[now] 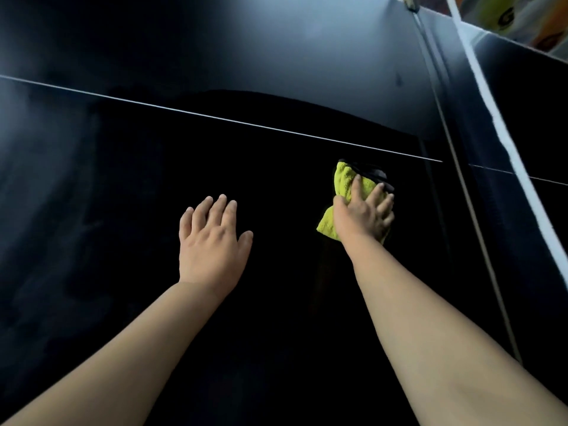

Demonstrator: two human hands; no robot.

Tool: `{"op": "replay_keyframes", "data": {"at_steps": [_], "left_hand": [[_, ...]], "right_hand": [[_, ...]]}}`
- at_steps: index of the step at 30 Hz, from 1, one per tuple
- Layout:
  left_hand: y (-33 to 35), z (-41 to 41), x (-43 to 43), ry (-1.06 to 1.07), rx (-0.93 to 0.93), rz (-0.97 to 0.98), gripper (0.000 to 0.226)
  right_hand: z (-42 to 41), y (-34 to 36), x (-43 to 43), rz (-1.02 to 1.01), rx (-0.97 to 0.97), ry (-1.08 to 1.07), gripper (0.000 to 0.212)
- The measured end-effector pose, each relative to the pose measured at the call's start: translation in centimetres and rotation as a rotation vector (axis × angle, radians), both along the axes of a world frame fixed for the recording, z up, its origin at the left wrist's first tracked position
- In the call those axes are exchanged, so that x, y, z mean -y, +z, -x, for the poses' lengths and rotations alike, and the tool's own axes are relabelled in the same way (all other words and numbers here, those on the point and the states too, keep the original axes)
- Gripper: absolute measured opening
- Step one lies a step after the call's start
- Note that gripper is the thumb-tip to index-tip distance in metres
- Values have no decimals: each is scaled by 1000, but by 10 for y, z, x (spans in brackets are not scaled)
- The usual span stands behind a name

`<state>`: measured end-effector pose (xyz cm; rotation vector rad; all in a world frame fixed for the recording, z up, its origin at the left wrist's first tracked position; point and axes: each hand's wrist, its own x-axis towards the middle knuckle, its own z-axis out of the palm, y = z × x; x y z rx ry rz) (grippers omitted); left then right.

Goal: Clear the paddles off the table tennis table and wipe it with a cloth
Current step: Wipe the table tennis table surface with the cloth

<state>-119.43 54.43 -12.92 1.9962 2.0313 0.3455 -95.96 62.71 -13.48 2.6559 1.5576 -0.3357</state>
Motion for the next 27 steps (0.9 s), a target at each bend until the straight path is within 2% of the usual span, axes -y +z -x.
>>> {"op": "replay_keyframes", "data": {"at_steps": [7, 12, 19, 27], "left_hand": [[-9, 119, 28, 199, 5, 56, 59], [-12, 162, 58, 314, 2, 79, 58], [-5, 141, 75, 302, -4, 111, 62], [-3, 58, 90, 224, -35, 151, 63]], "right_hand": [[179, -6, -23, 12, -85, 259, 62], [259, -10, -1, 43, -67, 507, 59], [262, -6, 55, 86, -27, 731, 62], [183, -8, 86, 39, -103, 836, 64]]}}
